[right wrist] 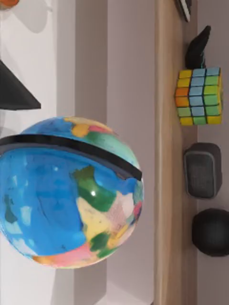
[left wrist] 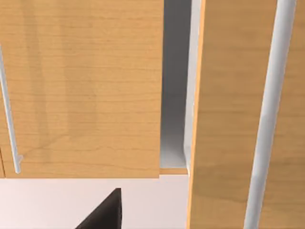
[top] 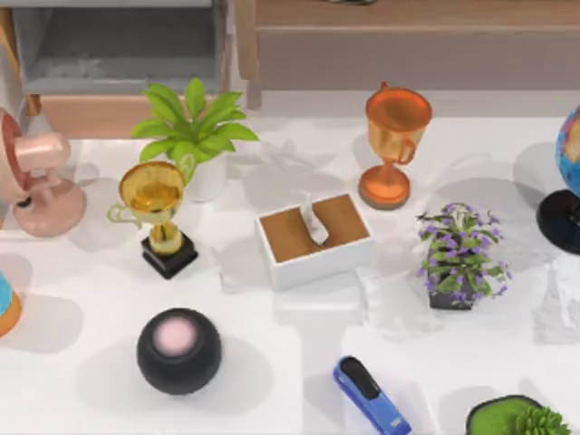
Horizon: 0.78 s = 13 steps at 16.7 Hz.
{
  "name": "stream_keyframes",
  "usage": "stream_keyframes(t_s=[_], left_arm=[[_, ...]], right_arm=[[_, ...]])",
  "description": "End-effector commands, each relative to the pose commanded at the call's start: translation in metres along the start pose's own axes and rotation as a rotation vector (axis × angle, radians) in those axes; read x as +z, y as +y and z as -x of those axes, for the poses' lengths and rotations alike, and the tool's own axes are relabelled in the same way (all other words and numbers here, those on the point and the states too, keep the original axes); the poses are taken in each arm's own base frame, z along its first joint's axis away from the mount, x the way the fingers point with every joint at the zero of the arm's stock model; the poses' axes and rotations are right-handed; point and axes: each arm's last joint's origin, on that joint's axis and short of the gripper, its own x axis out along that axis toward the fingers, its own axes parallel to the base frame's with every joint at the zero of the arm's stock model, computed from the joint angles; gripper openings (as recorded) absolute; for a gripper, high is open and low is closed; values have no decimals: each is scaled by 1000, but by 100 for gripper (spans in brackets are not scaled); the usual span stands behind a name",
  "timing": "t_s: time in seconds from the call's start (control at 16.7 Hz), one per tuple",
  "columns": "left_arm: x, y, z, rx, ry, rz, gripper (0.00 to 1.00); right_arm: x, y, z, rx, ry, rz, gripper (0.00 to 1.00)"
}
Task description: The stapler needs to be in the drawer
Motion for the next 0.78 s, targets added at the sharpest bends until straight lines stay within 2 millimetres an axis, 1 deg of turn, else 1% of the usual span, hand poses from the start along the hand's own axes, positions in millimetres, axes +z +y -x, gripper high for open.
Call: stream_keyframes(t_s=[0.3, 0.54, 0.78], left_arm=[[0, 0, 1, 2, -1, -2, 100], [0, -1, 18, 0, -1, 0, 100], [1, -1, 18, -2, -4, 2, 100]], right_arm=[[0, 0, 0, 0, 0, 0, 100], [0, 0, 0, 0, 0, 0, 100], [0, 0, 0, 0, 0, 0, 100]])
